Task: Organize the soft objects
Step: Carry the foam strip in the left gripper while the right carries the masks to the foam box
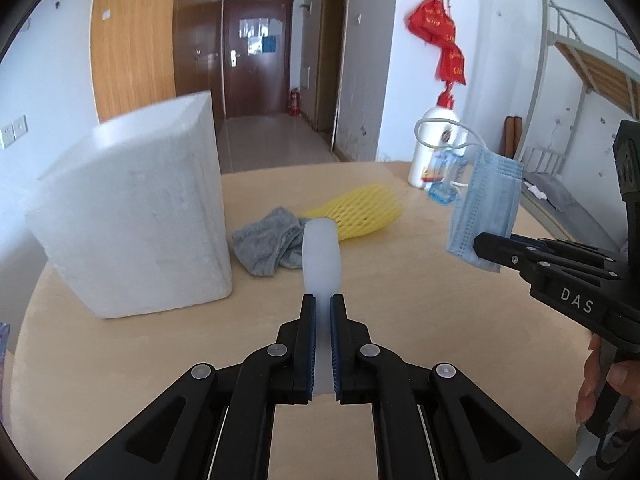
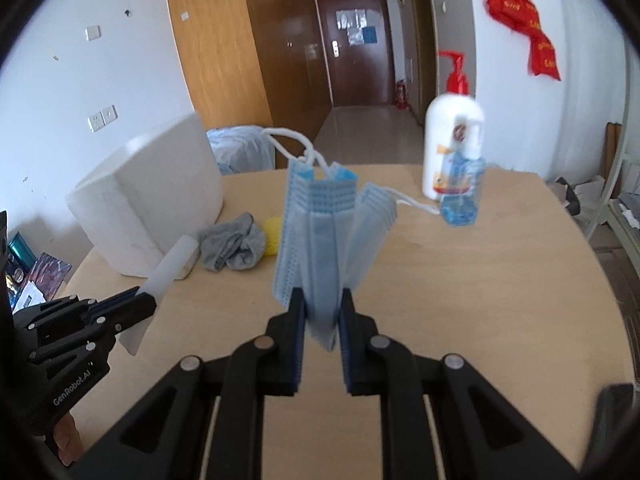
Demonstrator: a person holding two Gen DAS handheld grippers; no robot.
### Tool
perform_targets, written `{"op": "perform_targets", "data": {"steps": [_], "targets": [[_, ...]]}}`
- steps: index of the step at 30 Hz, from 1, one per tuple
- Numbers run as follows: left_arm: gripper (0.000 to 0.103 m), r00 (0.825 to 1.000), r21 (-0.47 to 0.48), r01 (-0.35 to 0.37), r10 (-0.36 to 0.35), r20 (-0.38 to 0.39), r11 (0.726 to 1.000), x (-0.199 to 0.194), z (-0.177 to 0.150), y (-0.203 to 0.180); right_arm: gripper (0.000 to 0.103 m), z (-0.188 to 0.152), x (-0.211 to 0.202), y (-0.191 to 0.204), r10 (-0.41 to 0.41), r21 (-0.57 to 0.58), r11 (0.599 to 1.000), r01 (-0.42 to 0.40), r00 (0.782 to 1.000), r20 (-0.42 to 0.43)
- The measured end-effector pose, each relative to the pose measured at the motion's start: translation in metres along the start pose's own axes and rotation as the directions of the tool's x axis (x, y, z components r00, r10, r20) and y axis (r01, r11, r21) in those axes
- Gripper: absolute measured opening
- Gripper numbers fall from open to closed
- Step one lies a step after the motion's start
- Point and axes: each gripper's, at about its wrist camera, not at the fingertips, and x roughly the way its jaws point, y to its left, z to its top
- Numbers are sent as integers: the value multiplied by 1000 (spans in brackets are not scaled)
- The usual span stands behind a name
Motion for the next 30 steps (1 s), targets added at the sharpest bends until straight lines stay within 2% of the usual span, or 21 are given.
{"op": "perform_targets", "data": {"steps": [14, 30], "targets": [[9, 990, 41, 15, -21, 141, 999, -90, -11, -25, 19, -21, -90, 23, -24, 1, 1000, 25, 989, 147], [9, 960, 79, 8, -30, 280, 997, -178, -44, -46, 19, -51, -168, 55, -35, -24, 999, 44, 958, 286]]}}
